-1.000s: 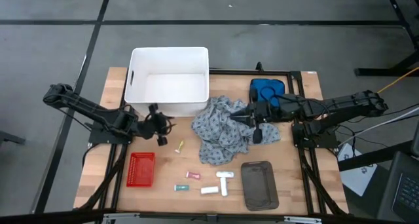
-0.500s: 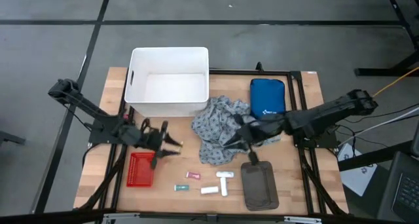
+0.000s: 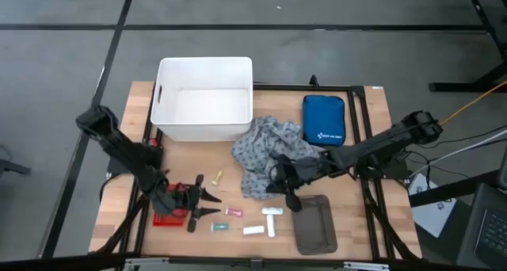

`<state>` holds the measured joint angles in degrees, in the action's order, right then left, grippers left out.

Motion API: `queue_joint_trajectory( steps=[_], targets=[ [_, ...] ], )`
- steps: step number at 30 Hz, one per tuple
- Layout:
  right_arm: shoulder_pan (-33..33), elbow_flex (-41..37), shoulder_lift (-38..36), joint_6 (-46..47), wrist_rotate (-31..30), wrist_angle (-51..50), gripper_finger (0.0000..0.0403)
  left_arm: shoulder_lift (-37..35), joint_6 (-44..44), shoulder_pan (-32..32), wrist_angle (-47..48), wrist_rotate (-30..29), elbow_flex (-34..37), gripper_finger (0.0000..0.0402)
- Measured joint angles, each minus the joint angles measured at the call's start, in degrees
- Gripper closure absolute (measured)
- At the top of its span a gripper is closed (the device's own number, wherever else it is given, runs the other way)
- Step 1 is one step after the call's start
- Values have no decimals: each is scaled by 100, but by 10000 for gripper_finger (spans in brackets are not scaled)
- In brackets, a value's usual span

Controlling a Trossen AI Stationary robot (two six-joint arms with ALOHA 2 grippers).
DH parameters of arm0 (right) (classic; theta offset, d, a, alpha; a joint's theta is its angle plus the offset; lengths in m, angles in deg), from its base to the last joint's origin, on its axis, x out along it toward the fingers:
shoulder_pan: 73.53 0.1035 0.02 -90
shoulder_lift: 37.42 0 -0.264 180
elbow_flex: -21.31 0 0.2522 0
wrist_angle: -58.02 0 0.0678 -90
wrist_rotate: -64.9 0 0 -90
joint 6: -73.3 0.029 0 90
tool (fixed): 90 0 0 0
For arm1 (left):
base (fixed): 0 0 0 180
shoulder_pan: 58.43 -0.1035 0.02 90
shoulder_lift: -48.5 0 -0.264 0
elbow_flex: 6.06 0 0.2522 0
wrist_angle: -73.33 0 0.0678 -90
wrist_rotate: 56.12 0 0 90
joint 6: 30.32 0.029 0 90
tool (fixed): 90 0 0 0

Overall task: Pick & Place Medicine items
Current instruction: Put the top white rolled gauze into the black bin

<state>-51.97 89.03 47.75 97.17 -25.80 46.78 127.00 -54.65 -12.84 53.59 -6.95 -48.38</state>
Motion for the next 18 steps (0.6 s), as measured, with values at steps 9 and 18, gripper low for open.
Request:
queue_joint_trajectory(
  steps=[9,18],
  targets=[
    [488,103,267,1277,-495,-111,323,981,92,232,-1003,-597,0,272],
    [606,2439,2070,732,-594,-3334,321,1222,-361,409,-1044,-690,0,272]
  ],
)
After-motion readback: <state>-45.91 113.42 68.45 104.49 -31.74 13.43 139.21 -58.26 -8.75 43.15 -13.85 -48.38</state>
